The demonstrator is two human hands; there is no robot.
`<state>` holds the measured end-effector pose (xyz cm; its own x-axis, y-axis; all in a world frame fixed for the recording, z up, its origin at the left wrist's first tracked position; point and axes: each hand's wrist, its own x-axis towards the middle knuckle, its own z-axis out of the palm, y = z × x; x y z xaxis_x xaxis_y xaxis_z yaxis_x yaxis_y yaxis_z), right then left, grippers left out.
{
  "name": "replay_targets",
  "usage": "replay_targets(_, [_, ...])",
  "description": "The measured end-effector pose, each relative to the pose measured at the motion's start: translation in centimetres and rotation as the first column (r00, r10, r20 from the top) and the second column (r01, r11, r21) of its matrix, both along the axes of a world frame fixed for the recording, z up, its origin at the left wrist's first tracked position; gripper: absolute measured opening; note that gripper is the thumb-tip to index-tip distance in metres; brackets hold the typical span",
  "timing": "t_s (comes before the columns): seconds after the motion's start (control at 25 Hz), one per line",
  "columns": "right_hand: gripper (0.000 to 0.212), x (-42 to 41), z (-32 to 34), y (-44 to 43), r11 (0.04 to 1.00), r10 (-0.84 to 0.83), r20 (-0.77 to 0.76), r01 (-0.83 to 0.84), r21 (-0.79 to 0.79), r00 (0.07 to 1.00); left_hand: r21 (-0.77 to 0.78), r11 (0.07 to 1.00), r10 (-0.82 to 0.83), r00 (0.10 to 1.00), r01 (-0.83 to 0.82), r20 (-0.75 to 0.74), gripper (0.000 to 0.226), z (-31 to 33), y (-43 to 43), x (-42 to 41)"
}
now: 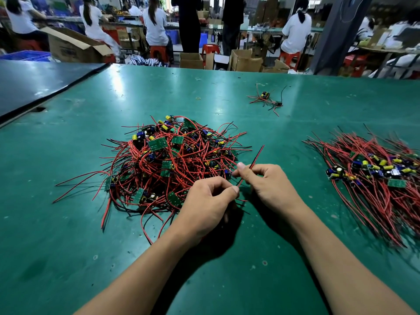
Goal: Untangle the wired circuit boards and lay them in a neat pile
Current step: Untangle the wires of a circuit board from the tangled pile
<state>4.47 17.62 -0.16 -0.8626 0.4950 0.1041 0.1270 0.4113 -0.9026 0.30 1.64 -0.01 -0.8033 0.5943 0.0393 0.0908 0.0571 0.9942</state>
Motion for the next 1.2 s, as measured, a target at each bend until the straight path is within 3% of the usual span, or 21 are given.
replay_targets(0.16, [0.032, -0.4, -0.2, 1.3, 0.974, -0.203, -0.144, 0.214, 0.067, 0.968, -0.002, 0.998, -0.064, 0.998, 0.064, 0.003, 0.02, 0.2, 0.0, 0.1])
replay_targets(0.24, [0.034, -0.7, -0.3, 1.3, 0.97, -0.241, -0.189, 0.231, -0.074, 0.952, 0.005, 0.998, -0.069, 0.998, 0.069, 0.006, 0.021, 0.3, 0.1, 0.0])
replay_targets(0.32, [0.037, -0.9, -0.1, 0.7, 0.913, -0.272, -0.21, 0.184, -0.363, 0.939, 0.019, 0.997, -0.076, 0.997, 0.076, 0.017, 0.021, 0.3, 0.1, -0.2])
replay_targets(0.48, [0.048, -0.8, 1.1, 0.2, 0.605, -0.267, -0.135, 0.057, -0.794, 0.954, 0.022, 0.996, -0.089, 0.996, 0.088, 0.03, 0.02, 0.1, -0.1, -0.1])
replay_targets(0.56, [0.045, -0.4, 1.6, 0.5, 0.423, -0.202, -0.158, -0.06, -0.904, 0.967, 0.013, 0.995, -0.097, 0.995, 0.097, 0.03, 0.02, 0.1, -0.2, -0.1])
replay_targets(0.64, [0.043, -0.1, 1.9, 0.7, 0.346, -0.162, -0.207, -0.14, -0.928, 0.965, 0.011, 0.995, -0.1, 0.994, 0.1, 0.037, 0.02, 0.2, -0.3, -0.1])
replay_targets(0.72, [0.045, -0.1, 1.7, 0.5, 0.42, -0.164, -0.212, -0.126, -0.899, 0.964, 0.016, 0.996, -0.094, 0.995, 0.093, 0.037, 0.02, 0.2, -0.4, -0.1])
replay_targets(0.84, [0.052, -0.2, 1.3, 0.2, 0.654, -0.161, -0.21, -0.055, -0.755, 0.964, 0.047, 0.996, -0.08, 0.995, 0.078, 0.056, 0.019, 0.3, -0.8, 0.2])
replay_targets(0.96, [0.064, -0.2, 0.8, 0.1, 0.732, -0.102, -0.219, -0.076, -0.677, 0.97, 0.191, 0.981, -0.076, 0.974, 0.034, 0.213, 0.012, 1.2, -0.9, 0.4])
replay_targets(1.08, [0.036, 0.2, 0.0, -0.5, 0.913, 0.02, -0.223, -0.109, -0.392, 0.975, 0.349, 0.933, -0.019, 0.961, -0.082, 0.276, 0.007, 2.3, -0.9, -0.4])
replay_targets(1.2, [0.014, 0.4, -0.4, -1.8, 0.948, 0.216, -0.184, -0.251, -0.194, 0.959, 0.402, 0.899, 0.077, 0.968, -0.171, 0.239, 0.007, 2.8, -1.1, -1.2])
